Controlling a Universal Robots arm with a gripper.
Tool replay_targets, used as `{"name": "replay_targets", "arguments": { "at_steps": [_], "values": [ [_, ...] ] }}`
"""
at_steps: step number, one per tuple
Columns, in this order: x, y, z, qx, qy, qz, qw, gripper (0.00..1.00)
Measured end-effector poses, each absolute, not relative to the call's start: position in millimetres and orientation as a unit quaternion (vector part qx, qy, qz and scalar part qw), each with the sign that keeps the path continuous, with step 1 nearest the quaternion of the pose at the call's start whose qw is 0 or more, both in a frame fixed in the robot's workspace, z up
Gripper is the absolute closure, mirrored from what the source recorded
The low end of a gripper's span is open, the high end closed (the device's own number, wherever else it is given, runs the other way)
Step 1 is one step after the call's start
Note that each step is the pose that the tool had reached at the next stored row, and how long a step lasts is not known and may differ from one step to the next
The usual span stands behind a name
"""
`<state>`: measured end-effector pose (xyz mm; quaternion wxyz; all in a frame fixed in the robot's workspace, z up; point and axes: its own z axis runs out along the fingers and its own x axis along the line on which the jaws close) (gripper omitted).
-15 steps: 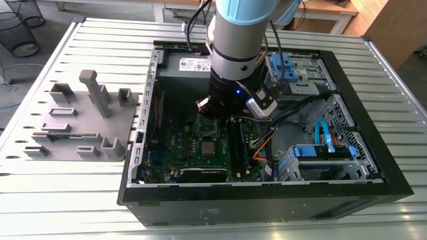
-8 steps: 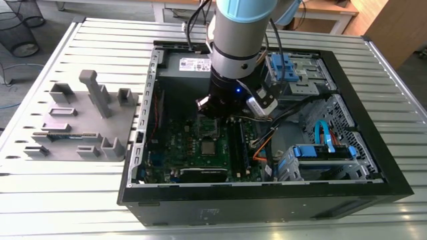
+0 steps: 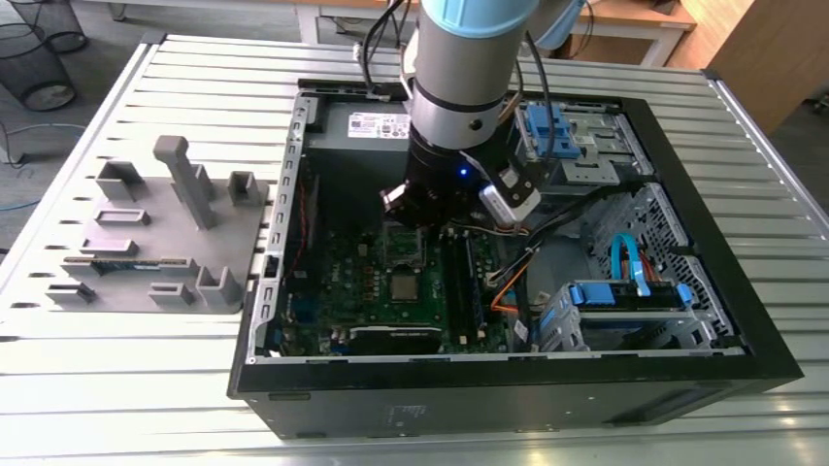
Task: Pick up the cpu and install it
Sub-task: 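Close the cpu cover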
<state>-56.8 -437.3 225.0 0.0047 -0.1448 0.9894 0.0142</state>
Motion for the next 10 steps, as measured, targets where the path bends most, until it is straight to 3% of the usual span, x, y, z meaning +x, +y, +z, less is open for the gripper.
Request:
{"name": "replay_targets", "arguments": {
  "at_steps": [10],
  "values": [
    [-55.9, -436.8, 222.0, -0.145, 0.989, 0.014, 0.005, 0.89]
  ]
}}
